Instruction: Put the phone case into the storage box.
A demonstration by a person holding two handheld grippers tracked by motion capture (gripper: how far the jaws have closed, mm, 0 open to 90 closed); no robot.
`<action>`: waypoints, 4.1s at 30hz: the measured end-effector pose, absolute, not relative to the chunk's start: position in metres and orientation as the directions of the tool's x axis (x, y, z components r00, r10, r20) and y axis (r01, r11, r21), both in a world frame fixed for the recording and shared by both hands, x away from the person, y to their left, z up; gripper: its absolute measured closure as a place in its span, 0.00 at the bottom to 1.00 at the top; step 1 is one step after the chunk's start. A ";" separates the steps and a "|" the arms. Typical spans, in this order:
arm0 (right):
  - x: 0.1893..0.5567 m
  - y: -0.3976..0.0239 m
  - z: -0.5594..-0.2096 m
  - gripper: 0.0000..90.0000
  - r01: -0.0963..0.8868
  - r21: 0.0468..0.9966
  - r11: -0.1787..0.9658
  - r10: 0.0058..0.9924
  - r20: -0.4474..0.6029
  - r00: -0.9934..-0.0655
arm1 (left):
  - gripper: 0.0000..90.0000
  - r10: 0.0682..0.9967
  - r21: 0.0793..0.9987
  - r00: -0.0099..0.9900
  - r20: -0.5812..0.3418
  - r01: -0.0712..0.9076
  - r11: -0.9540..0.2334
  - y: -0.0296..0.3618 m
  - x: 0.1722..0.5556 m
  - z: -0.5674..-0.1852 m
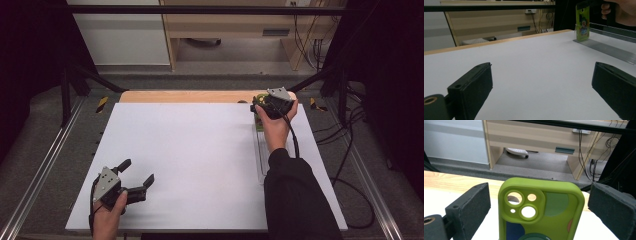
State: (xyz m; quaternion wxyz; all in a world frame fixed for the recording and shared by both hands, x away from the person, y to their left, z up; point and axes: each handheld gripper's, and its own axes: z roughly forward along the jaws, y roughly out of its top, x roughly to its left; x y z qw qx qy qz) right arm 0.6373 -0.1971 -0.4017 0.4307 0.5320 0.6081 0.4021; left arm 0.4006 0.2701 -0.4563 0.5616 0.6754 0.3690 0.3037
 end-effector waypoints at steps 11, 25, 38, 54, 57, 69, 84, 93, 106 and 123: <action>0.633 -0.198 -0.395 0.06 0.282 0.952 0.115 0.993 -0.100 -0.064 | 0.03 0.840 0.983 0.543 -0.004 0.157 -0.097 0.270 0.401 -0.456; 0.630 -0.198 -0.390 0.06 0.272 0.957 0.103 0.994 -0.088 -0.069 | 0.03 0.840 0.983 0.543 -0.003 0.158 -0.098 0.270 0.401 -0.456; 0.625 -0.198 -0.384 0.05 0.263 0.959 0.101 0.994 -0.083 -0.076 | 0.03 0.840 0.983 0.543 -0.002 0.155 -0.098 0.270 0.401 -0.456; 0.619 -0.199 -0.377 0.04 0.265 0.961 0.079 0.994 -0.055 -0.097 | 0.03 0.841 0.983 0.542 -0.002 0.157 -0.099 0.270 0.401 -0.456; 0.617 -0.199 -0.376 0.04 0.268 0.960 0.079 0.993 -0.052 -0.106 | 0.03 0.840 0.983 0.542 -0.001 0.157 -0.100 0.270 0.401 -0.456; 0.610 -0.196 -0.371 0.04 0.269 0.959 0.093 0.989 -0.058 -0.135 | 0.03 0.841 0.983 0.541 0.000 0.155 -0.100 0.271 0.401 -0.456; 0.600 -0.191 -0.365 0.04 0.296 0.950 0.098 0.980 -0.039 -0.197 | 0.03 0.841 0.983 0.542 0.001 0.154 -0.101 0.270 0.401 -0.456; 0.590 -0.192 -0.356 0.05 0.294 0.950 0.102 0.973 -0.033 -0.229 | 0.03 0.841 0.983 0.541 0.001 0.155 -0.101 0.270 0.401 -0.456; 0.577 -0.192 -0.356 0.06 0.298 0.950 0.098 0.964 -0.016 -0.265 | 0.03 0.839 0.982 0.543 0.004 0.157 -0.107 0.269 0.401 -0.456; 0.559 -0.197 -0.349 0.07 0.300 0.950 0.084 0.953 0.011 -0.303 | 0.03 0.839 0.981 0.544 0.003 0.162 -0.108 0.268 0.401 -0.457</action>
